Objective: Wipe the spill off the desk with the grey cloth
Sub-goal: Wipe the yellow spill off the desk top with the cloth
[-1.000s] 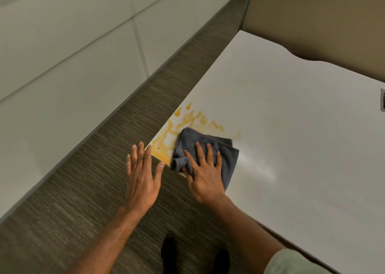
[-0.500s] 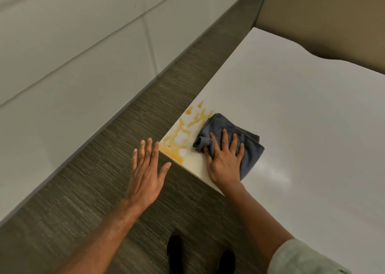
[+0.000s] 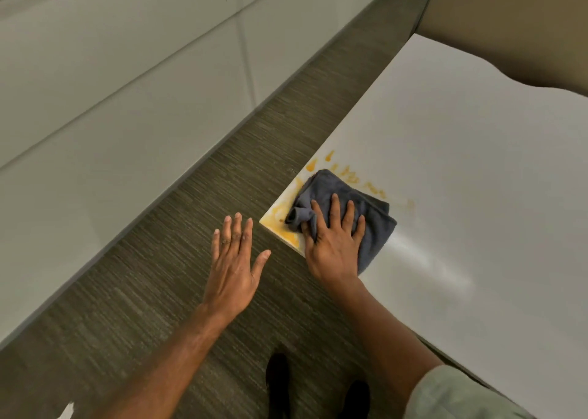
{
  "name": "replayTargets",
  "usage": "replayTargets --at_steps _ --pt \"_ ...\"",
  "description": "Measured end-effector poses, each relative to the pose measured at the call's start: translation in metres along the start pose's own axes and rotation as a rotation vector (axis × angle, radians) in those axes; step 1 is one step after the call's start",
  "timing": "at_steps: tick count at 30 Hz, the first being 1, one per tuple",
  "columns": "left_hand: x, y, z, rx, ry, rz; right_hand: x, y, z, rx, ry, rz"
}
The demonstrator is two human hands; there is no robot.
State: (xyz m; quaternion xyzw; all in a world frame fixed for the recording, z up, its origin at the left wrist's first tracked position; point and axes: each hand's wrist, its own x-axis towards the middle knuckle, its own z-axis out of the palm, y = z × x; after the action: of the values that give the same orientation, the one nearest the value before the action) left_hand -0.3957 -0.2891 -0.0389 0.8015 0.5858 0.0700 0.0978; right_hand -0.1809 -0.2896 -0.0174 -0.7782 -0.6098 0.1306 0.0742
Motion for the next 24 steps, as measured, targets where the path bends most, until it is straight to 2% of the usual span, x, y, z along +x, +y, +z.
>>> replayTargets --at_steps 5,9,13,15,17,24 --pt "-0.002 -0.009 0.0 0.016 0.027 -0.017 0.016 -0.043 0.011 -0.017 -0.035 -0.124" --pt "-0.003 -0.014 0.0 -0.014 0.026 -0.023 -0.004 -0.035 0.013 -0.028 -0.05 -0.228" --pt "-0.003 -0.016 -0.003 -0.045 0.054 -0.009 -0.004 -0.017 0.011 -0.038 -0.003 -0.105" --pt "-0.003 -0.017 -0.004 -0.046 0.046 -0.002 0.012 -0.026 0.009 -0.018 0.012 -0.015" --pt "-0.003 -0.017 -0.006 -0.045 0.032 -0.003 0.03 -0.044 0.009 0.003 0.018 0.0" --pt "-0.009 -0.022 -0.01 -0.088 0.07 -0.031 0.028 -0.079 0.021 -0.02 -0.045 -0.22"
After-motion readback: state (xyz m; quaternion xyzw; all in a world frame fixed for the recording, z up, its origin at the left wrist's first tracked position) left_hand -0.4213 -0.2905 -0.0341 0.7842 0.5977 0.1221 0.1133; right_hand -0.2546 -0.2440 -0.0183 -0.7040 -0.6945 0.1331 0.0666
